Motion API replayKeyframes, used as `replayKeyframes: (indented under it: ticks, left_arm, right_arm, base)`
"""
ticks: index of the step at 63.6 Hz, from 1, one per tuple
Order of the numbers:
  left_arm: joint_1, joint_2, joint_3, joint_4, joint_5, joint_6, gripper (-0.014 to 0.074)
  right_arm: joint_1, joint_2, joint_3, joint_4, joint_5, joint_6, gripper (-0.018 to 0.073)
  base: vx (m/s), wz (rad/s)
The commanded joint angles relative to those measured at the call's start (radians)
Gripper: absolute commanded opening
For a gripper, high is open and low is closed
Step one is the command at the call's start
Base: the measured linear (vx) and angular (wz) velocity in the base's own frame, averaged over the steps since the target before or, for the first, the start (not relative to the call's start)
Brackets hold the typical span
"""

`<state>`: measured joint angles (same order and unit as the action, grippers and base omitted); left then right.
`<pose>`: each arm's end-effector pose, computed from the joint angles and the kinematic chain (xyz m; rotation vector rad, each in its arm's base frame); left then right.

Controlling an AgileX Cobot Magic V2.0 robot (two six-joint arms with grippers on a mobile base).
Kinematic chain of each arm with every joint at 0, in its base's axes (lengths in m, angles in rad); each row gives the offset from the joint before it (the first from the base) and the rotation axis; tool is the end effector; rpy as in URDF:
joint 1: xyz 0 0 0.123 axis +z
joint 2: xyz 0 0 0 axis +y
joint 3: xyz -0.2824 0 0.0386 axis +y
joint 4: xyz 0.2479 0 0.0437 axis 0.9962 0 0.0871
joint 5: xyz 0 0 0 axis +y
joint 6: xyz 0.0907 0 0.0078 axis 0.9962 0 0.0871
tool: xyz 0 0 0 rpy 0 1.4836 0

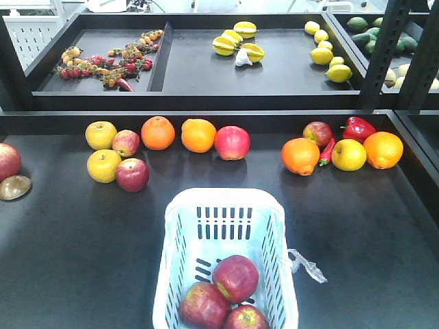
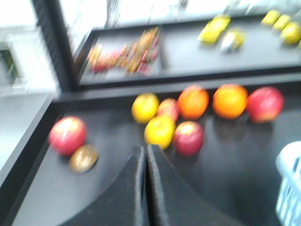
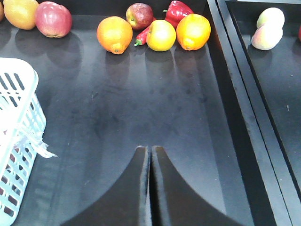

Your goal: Pick three apples into basket with both arms

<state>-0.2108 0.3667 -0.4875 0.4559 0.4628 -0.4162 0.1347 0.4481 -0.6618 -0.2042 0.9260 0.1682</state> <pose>0.0803 0.0012 0.3145 0.0430 1.7793 0.0226 0.0699 -0.0054 0.3235 -0.0064 2.1775 -0.0760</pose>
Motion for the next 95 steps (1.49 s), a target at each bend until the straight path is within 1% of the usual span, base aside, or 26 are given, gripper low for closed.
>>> replayKeyframes:
  ticks: [1, 6, 15, 17, 24, 27, 30, 33, 38, 41, 95]
  left_arm:
    - [0.042, -0.076, 0.083, -0.02, -0.218, -0.005, -0.0008]
    - [0.093, -0.157, 0.179, -0.077, -0.269, -0.005, -0.0008]
    - [0.17, -0.288, 0.327, -0.173, -0.297, -0.005, -0.0008]
    - [0.184, -0.313, 0.362, -0.188, -0.317, -0.004, -0.0008]
    - [0.216, -0.382, 0.472, -0.202, -0.422, 0.0, -0.0008]
    - [0.225, -0.397, 0.509, -0.222, -0.463, 0.026, -0.0008]
    - [0.235, -0.394, 0.54, -0.267, -0.521, 0.063, -0.0008]
    - [0.238, -0.393, 0.534, -0.309, -0.486, 0.104, -0.0008]
    - [0.241, -0.394, 0.536, -0.342, -0.501, 0.172, -0.0007]
    - [0.241, -0.394, 0.536, -0.344, -0.504, 0.184, -0.0007]
    - [0.241, -0.394, 0.535, -0.343, -0.502, 0.175, -0.0007]
  right_arm:
    - [-0.007, 0.008, -0.03, -0.024, -0.065, 0.003, -0.0009]
    - [-0.007, 0.008, -0.03, -0.024, -0.065, 0.003, -0.0009]
    - [-0.007, 0.008, -0.03, -0.024, -0.065, 0.003, -0.0009]
    - [-0.007, 0.008, -0.03, -0.024, -0.065, 0.003, -0.0009]
    - [-0.007, 0.008, -0.03, -0.024, -0.065, 0.003, -0.0009]
    - [-0.007, 0.008, -0.03, -0.024, -0.065, 0.003, -0.0009]
    - [-0.007, 0.008, -0.03, -0.024, -0.064, 0.003, -0.0009]
    - [-0.007, 0.008, -0.03, -0.024, -0.064, 0.003, -0.0009]
    - [-0.007, 0.008, -0.03, -0.024, -0.064, 0.003, -0.0009]
    - [-0.007, 0.008, -0.03, -0.024, -0.063, 0.003, -0.0009]
    - [-0.007, 0.008, -0.03, -0.024, -0.063, 0.003, -0.0009]
  base:
    - [0.0, 0.0]
    - [0.0, 0.0]
    - [0.0, 0.0]
    - [0.0, 0.0]
    - [0.0, 0.0]
    - [0.0, 0.0]
    - [0.0, 0.0]
    - [0.0, 0.0]
    - [0.0, 0.0]
    - [0.0, 0.0]
    - [0.0, 0.0]
